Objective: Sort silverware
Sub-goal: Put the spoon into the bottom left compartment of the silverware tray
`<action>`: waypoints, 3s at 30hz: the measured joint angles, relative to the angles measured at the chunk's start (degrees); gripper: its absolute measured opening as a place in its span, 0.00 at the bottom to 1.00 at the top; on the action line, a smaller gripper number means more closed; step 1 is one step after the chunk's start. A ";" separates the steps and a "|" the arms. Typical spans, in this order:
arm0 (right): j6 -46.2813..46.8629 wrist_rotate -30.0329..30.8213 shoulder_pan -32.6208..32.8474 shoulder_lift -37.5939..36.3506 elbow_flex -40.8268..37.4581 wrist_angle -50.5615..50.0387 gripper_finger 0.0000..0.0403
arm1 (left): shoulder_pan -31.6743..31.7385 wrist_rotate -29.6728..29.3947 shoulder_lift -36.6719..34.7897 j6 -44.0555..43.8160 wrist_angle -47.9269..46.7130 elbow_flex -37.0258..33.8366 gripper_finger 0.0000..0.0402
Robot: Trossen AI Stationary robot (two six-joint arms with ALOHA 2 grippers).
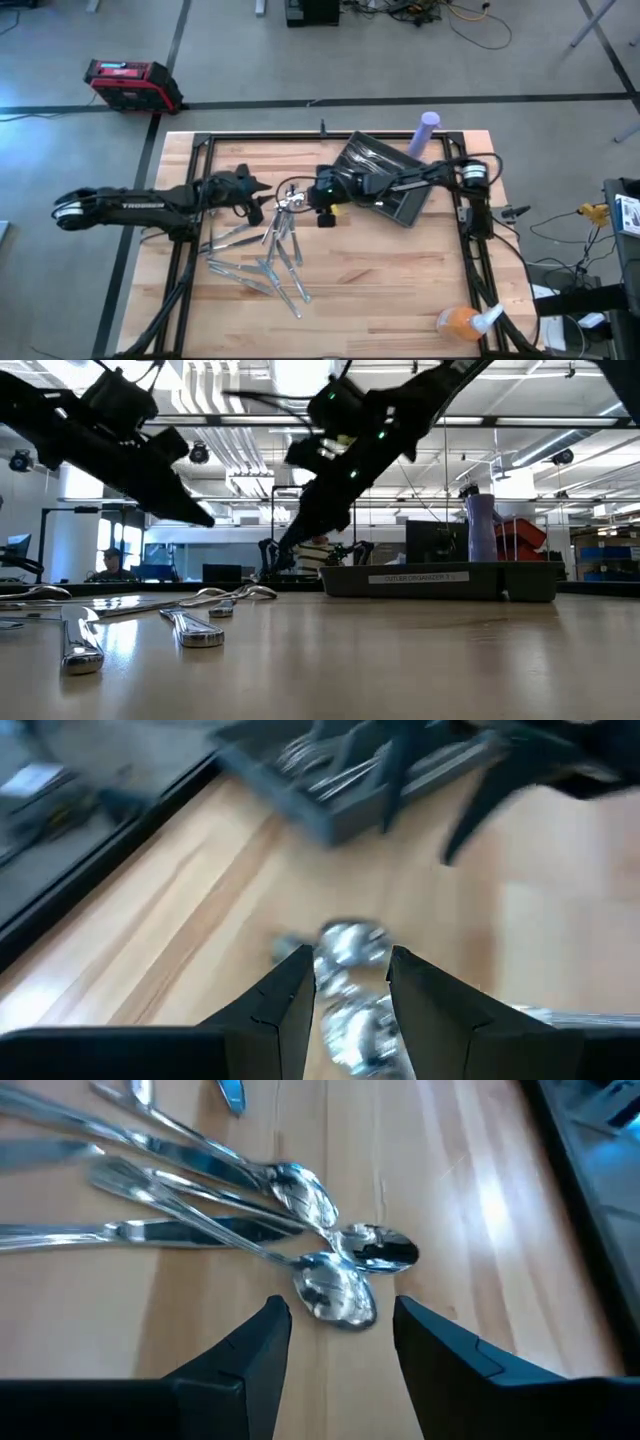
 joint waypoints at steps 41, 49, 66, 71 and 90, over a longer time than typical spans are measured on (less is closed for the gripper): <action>1.64 2.56 1.09 16.88 25.05 -26.83 0.00 | 0.22 -5.65 38.06 4.50 32.67 0.31 0.30; 14.71 8.28 0.98 18.56 22.31 -18.41 0.00 | 0.22 -5.88 48.28 4.28 40.22 2.78 0.30; 6.72 9.40 4.13 13.18 22.80 -24.52 0.01 | 0.24 -0.75 51.41 6.31 44.47 3.17 0.30; -0.72 6.41 4.28 12.69 22.57 -28.26 0.01 | 0.22 0.63 50.20 7.98 43.81 2.67 0.30; -8.40 -12.24 -1.88 16.23 22.45 -17.80 0.32 | 0.11 1.34 13.81 5.09 41.95 -10.12 0.30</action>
